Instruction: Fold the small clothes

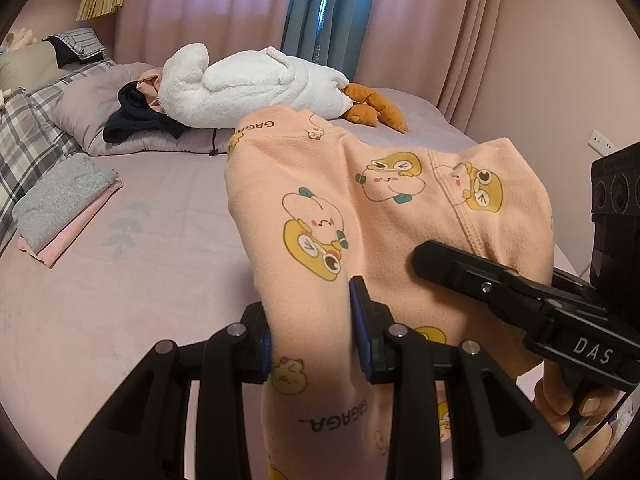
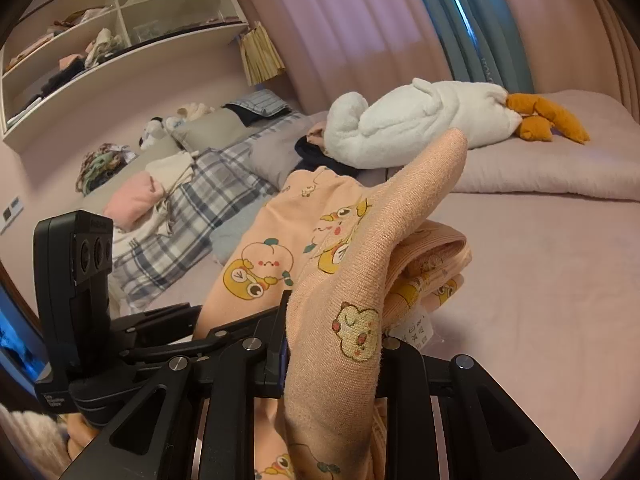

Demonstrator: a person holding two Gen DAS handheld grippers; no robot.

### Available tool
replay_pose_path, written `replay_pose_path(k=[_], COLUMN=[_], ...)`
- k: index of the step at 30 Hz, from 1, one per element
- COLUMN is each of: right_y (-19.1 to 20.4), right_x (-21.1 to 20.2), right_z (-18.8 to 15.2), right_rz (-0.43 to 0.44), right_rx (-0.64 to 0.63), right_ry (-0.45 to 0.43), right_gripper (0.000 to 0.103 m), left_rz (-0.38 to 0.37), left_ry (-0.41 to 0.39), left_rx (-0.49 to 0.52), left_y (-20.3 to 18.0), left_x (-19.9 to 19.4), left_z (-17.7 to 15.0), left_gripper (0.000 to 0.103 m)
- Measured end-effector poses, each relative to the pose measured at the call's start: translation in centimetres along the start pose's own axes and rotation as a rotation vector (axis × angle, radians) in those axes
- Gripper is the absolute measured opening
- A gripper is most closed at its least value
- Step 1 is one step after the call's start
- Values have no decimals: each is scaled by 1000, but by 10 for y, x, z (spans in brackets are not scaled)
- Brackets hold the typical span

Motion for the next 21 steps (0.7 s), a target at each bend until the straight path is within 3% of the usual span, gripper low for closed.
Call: replay_pose_path(k=[21], right_y=[-7], right_x=[29], right_z=[-5], right_rz=[-9], right_rx=[20], right_ry=[39], right_gripper=[26], left_rz=[9], left_ry=[38], left_rx=[-25], left_y=[19], left_x=[28], left_z=[-2], left_gripper=[32])
Point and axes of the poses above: each gripper's, at about its wrist camera, not at the fingertips, and x roughly the way its jaws point, y to its left, z to its top, the point moved 2 cm from there along x, roughly the way its jaws point, and after that the axes turned 1 degree about -x, right-handed, at the moved point
